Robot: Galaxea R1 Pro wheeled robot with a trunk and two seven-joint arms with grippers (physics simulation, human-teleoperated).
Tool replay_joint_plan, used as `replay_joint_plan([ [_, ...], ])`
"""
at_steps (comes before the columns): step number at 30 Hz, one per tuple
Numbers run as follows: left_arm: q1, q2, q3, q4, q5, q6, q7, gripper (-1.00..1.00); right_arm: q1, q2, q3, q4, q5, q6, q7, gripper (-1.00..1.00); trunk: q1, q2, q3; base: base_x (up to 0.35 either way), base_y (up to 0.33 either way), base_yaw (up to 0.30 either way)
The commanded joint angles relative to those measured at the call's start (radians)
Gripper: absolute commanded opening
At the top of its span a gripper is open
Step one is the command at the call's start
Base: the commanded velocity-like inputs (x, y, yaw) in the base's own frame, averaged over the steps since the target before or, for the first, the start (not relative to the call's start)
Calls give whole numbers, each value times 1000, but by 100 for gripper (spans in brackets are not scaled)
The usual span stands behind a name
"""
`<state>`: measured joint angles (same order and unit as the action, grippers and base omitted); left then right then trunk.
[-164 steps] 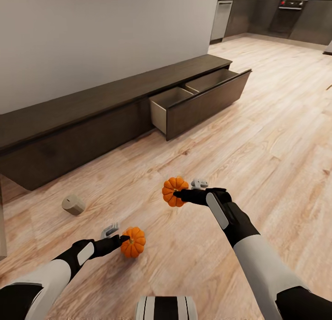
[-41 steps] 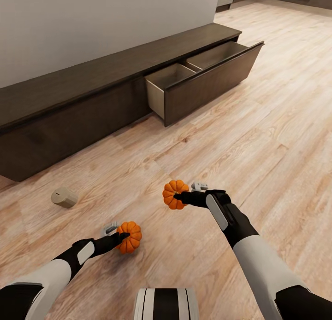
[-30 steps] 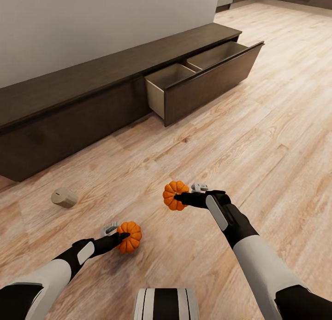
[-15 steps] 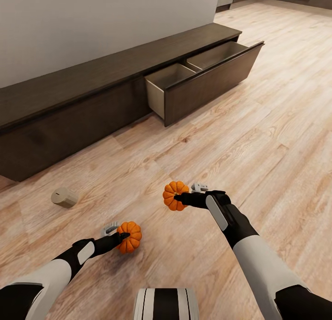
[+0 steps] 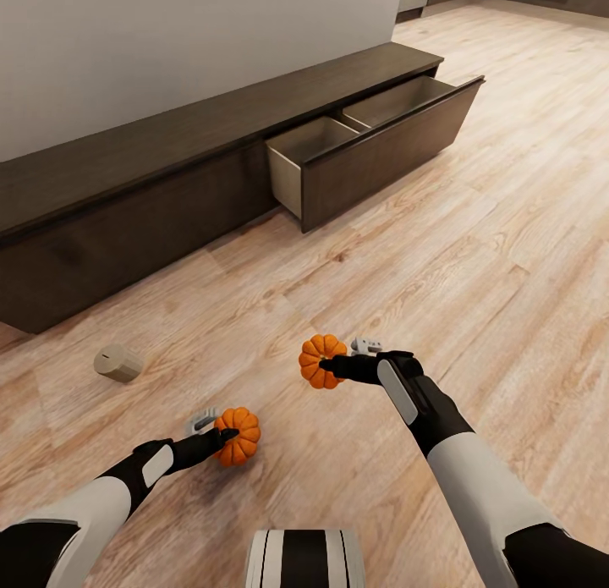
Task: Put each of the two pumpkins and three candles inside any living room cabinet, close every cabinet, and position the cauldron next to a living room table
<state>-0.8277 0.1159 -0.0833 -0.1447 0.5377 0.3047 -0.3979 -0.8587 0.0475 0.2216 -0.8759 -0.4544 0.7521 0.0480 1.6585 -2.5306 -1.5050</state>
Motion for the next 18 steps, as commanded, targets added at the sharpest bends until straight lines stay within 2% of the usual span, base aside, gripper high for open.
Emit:
replay_joint_plan([
  [1,1,1,-16,0,-12,-1,14,-100,0,0,-1,0,5,4,6,-100,0,0,-1,0,0,0],
  [18,1,1,-16,1,-12,-1,14,-100,0,0,-1,0,6,4,6,-100,0,0,-1,0,0,0],
])
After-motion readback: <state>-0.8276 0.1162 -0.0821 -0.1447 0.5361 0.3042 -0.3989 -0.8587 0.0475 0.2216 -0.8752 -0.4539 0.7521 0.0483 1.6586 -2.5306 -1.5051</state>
